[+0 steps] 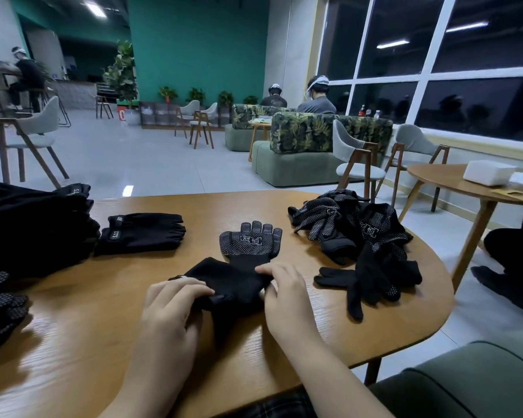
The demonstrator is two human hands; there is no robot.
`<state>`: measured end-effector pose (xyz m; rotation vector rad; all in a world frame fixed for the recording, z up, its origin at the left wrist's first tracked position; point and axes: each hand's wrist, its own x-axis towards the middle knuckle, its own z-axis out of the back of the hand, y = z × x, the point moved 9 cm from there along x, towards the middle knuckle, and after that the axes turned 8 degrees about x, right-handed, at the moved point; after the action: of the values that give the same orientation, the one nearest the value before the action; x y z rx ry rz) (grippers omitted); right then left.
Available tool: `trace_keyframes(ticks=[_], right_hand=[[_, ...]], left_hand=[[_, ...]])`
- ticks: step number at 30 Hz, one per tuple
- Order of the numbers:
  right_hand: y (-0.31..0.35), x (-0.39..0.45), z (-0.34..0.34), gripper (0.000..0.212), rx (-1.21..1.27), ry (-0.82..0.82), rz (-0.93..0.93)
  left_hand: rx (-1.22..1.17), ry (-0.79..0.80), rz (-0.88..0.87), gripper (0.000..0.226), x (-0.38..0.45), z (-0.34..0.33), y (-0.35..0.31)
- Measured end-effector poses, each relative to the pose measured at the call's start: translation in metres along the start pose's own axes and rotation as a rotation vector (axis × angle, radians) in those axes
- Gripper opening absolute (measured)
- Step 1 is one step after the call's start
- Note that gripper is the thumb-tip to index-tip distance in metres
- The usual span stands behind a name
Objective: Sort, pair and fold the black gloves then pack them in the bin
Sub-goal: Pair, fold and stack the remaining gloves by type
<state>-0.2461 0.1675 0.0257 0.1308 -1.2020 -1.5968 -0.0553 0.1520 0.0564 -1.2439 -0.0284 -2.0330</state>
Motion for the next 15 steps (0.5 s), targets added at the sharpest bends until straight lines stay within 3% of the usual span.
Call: trace_keyframes(ticks=[7,12,15], right_hand=[[-0.013,0.005,0.034,0.024,-0.09,-0.091,-0.076],[-0.039,0.021,0.067,0.031,-0.372,-0.058,-0.161],[-0.061,0.042,0.078,0.035,-0.531,0.023,-0.244]], left_hand=[[0.159,-0.14,0.132,0.04,-0.008,0.018,0.005],[0.307,-0.122,0.033,0.031,-0.011,0.015,-0.008],[0.333,-0.096,-0.038,0.037,-0.012,0.009,-0.011]])
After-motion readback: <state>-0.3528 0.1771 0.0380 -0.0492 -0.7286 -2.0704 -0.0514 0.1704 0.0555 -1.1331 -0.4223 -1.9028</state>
